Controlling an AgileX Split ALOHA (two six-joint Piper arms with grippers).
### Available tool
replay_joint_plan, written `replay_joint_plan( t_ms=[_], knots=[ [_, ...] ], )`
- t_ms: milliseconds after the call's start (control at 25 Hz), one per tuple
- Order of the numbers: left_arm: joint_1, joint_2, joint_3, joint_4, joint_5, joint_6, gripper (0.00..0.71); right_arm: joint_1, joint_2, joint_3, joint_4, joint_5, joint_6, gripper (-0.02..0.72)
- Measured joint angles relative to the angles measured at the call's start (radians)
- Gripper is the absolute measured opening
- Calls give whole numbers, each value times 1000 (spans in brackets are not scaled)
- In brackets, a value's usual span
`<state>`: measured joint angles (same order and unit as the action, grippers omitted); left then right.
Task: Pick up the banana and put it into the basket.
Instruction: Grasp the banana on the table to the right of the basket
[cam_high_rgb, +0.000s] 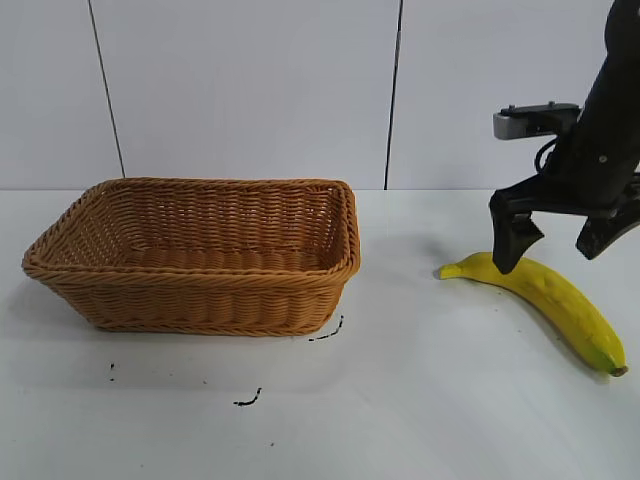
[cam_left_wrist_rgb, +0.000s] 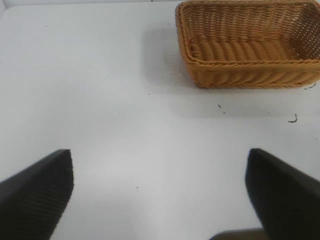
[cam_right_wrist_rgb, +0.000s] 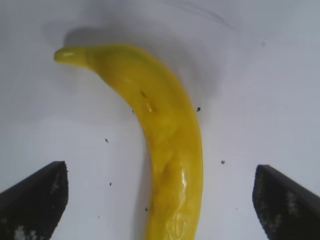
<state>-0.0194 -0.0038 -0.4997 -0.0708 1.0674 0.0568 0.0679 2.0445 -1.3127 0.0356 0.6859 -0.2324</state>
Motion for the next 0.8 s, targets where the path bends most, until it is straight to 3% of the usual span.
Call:
replay_joint_plan(
  t_ms=[360, 440, 560, 800],
  knots=[
    [0, 0, 0, 0, -1, 0, 693, 0, 84, 0, -11, -38, 62, 679],
    [0, 0, 0, 0, -1, 0, 693, 0, 84, 0, -19, -38, 63, 581],
    [0, 0, 0, 0, -1, 0, 693, 0, 84, 0, -36, -29, 65, 276],
    [0, 0, 0, 0, -1, 0, 693, 0, 55, 0, -57, -16, 66, 288]
  ],
)
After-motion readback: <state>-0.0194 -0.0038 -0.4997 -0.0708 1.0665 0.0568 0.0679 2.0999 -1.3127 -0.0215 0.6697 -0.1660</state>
